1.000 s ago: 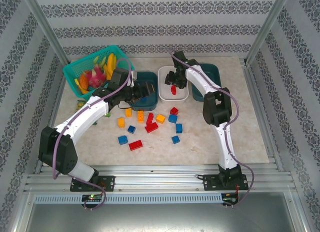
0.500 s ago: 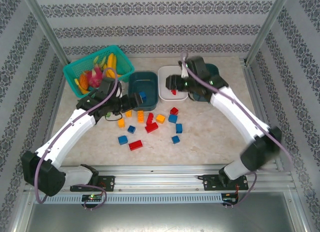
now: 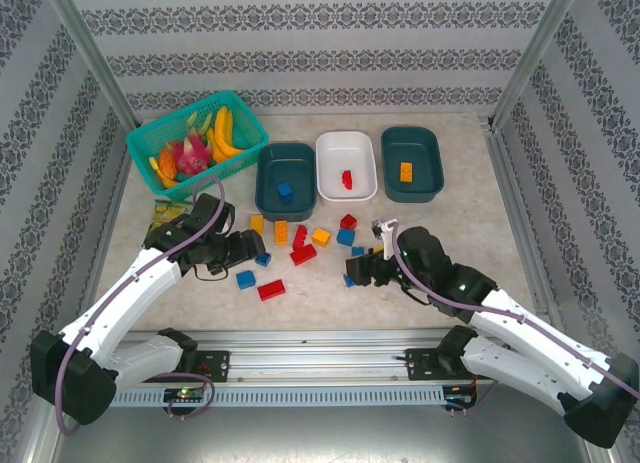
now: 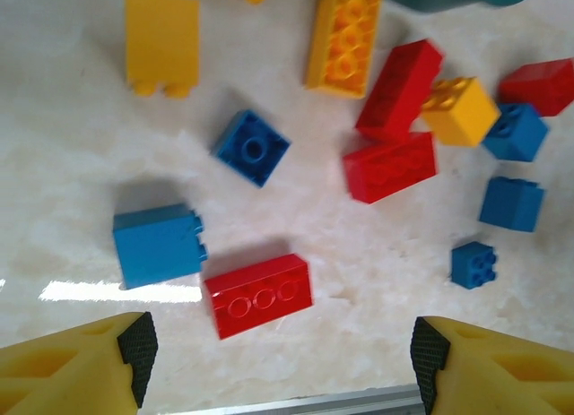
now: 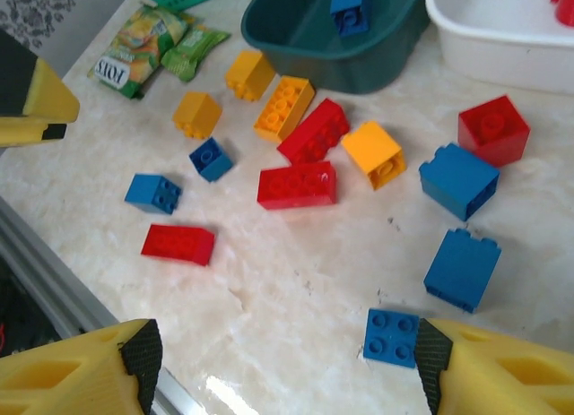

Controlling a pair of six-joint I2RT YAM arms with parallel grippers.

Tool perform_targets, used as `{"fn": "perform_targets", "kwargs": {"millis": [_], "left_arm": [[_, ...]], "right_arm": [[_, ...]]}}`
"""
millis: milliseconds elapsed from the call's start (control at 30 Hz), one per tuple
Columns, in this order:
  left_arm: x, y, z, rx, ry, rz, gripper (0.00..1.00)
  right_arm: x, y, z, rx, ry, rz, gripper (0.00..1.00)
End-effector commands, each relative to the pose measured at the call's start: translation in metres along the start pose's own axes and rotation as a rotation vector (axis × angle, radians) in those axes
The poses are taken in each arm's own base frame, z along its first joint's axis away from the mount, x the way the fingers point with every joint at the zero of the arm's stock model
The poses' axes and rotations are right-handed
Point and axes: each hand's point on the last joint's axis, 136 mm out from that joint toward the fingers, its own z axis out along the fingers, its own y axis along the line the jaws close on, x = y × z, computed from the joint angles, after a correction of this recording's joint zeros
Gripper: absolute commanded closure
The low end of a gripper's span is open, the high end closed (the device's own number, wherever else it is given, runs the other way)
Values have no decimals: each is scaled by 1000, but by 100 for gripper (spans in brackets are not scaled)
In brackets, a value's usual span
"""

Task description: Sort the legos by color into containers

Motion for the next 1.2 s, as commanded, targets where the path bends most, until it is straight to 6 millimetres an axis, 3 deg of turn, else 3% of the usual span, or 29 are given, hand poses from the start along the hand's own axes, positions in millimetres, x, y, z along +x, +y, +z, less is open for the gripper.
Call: {"fn": "perform_targets", "kwargs": {"millis": [0, 267, 500, 667, 867, 967, 1067, 1167], "left_arm": [[16, 29, 10, -112, 64, -59, 23], [31, 50, 55, -198, 162, -135, 22], [27, 58, 84, -243, 176, -148, 23], [25, 63, 96, -273, 185, -136, 34], [20, 68, 86, -306, 150, -105, 60], [13, 66, 69, -321, 116, -91, 64], [-3, 51, 41, -299, 56, -62, 68], [-30, 20, 19, -235, -4, -7, 69]], "right_arm": [[0, 4, 6, -8, -22, -22, 21], [23, 36, 39, -138, 106, -67, 13], [20, 48, 52, -158, 118, -90, 7], [20, 51, 56, -167, 131, -88, 8], [21, 49, 59, -159, 138, -74, 8], [16, 50, 56, -153, 119, -77, 9], [-5, 52, 49, -139, 54, -76, 9], [-37, 48, 43, -103, -36, -38, 9]]}}
